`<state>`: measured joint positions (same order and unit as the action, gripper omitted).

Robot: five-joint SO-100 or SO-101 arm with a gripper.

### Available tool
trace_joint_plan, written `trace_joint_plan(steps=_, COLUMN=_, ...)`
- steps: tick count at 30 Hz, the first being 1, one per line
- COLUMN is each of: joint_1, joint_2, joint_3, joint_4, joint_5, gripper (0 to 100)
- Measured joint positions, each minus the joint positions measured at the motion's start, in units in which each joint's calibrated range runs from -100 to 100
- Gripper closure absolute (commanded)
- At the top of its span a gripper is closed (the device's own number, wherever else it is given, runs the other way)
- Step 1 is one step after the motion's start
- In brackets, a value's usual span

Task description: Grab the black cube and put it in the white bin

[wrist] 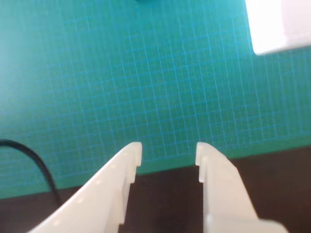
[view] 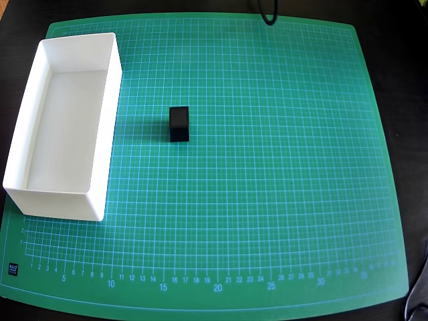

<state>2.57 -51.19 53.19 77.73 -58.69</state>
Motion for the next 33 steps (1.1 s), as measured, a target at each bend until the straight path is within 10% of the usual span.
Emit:
trace_joint_plan(steps=10, joint_1=-2.4, joint_2=49.1, joint_3=-46.1, joint_4=0.9, joint_5=-0.4, gripper=78)
trace_joint_plan(steps=33, joint_1=-0.3, joint_2=79.3, joint_3=-75.0, joint_4=6.0, joint_5=5.3, gripper=72)
